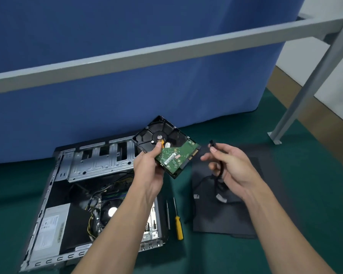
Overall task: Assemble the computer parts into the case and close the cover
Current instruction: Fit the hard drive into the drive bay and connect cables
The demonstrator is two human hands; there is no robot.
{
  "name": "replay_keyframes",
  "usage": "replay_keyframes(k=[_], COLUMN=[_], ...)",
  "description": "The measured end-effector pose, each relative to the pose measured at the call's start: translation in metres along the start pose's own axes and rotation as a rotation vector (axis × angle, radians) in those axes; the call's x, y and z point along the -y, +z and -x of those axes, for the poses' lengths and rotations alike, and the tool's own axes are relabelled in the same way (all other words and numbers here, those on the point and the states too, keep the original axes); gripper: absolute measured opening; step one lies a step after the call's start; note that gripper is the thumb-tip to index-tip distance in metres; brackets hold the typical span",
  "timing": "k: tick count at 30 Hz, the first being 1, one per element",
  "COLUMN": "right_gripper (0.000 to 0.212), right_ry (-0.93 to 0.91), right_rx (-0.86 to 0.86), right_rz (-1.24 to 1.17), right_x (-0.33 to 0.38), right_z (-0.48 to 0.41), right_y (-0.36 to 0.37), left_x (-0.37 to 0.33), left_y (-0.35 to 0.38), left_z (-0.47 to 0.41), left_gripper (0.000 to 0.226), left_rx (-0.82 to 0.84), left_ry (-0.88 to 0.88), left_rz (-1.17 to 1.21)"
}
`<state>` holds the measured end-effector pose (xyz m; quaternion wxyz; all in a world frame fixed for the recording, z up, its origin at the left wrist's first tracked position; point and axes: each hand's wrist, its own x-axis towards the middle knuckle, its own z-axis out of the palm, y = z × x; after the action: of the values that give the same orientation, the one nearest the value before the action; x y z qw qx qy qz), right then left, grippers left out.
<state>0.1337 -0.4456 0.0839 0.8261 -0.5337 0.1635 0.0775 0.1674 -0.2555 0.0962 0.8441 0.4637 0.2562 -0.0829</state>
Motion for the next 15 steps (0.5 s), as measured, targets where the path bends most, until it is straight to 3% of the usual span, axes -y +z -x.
replay_keyframes(k=[7,11,13,15], right_gripper=[0.016,0.041,0.046,0.035], right_ry=[-0.077,-0.041,-0.009,-0.069], right_rx=[0.286,0.478,0.513,0.475], right_rz=[0.105,-0.072,-0.141,-0.109], right_x=[0.024,0.031,0.032,0.032], right_z=[0.032,0.051,0.060,0.068], right_y=[0.045,0.076,0.093,0.111], left_x=[-0.033,-0.054,-0.066,-0.078], left_y=[-0.011,-0.028,-0.033,-0.037], left_z=[0.026,0.040,0.050,0.060], left_gripper=[0.031,0.040,0.036,0.029], left_rx=[0.149,0.198,0.202,0.191], left_ry=[-0.054,0.017,0.059,0.098], left_rz=[0.300,0.386,0.381,0.362])
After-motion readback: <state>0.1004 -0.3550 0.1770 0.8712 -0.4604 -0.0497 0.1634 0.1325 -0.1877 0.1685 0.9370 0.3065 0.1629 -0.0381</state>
